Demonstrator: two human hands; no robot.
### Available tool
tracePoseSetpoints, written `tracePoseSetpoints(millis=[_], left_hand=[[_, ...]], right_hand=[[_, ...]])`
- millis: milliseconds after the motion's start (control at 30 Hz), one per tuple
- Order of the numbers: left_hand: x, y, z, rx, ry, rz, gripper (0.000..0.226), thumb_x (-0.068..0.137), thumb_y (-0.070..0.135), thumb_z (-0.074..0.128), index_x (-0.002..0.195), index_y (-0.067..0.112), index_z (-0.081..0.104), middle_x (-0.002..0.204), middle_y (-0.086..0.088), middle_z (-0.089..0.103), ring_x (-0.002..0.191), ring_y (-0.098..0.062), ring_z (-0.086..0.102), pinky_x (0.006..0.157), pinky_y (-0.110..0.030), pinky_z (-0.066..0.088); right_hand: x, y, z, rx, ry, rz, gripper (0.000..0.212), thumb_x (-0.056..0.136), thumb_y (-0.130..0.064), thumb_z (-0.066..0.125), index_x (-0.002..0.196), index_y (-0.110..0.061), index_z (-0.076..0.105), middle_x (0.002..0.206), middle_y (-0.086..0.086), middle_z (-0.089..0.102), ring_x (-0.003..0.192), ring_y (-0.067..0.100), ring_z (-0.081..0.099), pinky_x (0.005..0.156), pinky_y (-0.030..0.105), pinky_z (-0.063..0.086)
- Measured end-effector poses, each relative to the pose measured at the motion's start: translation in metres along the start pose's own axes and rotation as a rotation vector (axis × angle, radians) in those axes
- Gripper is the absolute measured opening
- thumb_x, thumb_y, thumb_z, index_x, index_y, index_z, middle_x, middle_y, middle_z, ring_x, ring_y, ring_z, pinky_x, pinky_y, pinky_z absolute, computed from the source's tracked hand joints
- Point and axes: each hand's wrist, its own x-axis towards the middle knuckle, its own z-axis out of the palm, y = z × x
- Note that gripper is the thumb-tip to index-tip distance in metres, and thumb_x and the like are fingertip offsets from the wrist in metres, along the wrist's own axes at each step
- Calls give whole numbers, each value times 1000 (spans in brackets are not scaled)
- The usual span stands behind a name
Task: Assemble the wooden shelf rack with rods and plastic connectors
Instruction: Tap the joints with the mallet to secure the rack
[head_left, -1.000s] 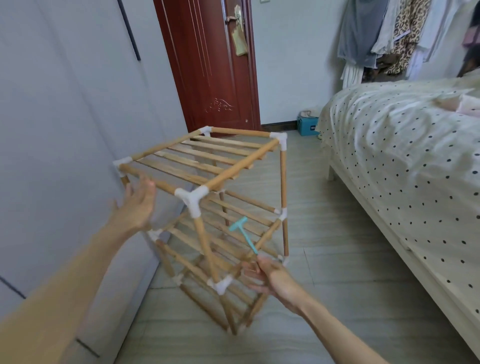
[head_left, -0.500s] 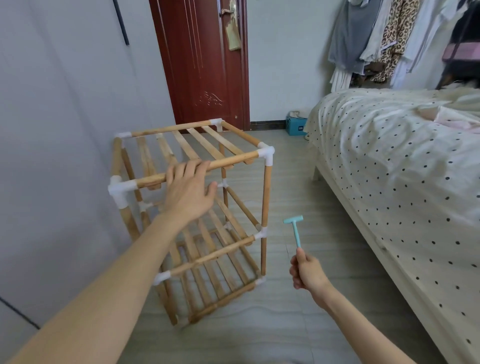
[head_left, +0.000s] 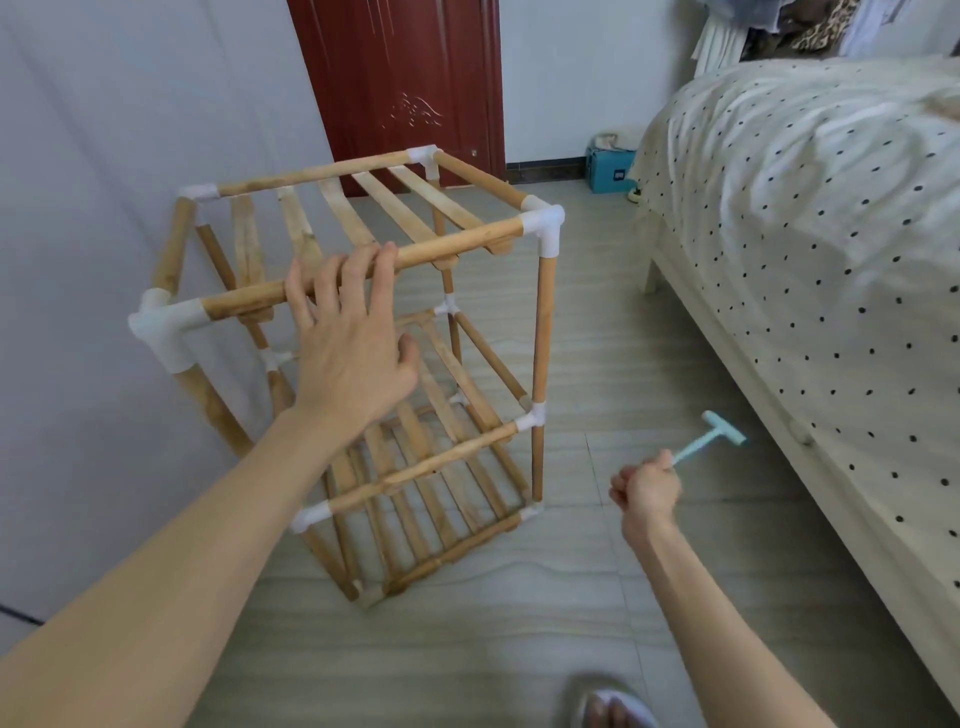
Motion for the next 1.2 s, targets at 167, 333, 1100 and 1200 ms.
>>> tracePoseSetpoints(millis=[167, 333, 1100, 1200], left_hand=[[1, -2, 9, 17, 50, -15, 72, 73, 30, 52, 138, 4, 33, 135, -15, 39, 125, -31, 24, 111, -55, 5], [2, 3, 11, 18, 56, -55, 73, 73, 35, 46, 137, 4, 33, 135, -16, 39, 126, -32, 24, 112, -54, 3], [3, 7, 9, 2, 46, -79, 73, 73, 36, 46, 138, 4, 33, 136, -16, 39, 129, -34, 27, 113, -52, 0], [3, 6, 9, 3, 42, -70, 73, 73, 36, 46, 138, 4, 33, 136, -16, 39, 129, -35, 28, 113, -53, 0]], right_hand=[[6, 29, 8, -18, -82, 83, 39, 104, -26, 25, 65, -19, 31, 45, -3, 28, 27, 5, 21, 29, 13, 17], [1, 38, 26, -58, -239, 110, 36, 103, -19, 23, 68, -18, 33, 47, -4, 32, 36, 9, 29, 34, 19, 25], [20, 9, 20, -157, -209, 137, 37, 103, -27, 27, 69, -18, 35, 46, -3, 29, 28, 6, 24, 31, 13, 17], [35, -8, 22, -83, -99, 121, 39, 103, -27, 29, 66, -18, 35, 34, -9, 27, 23, 4, 22, 30, 10, 15]])
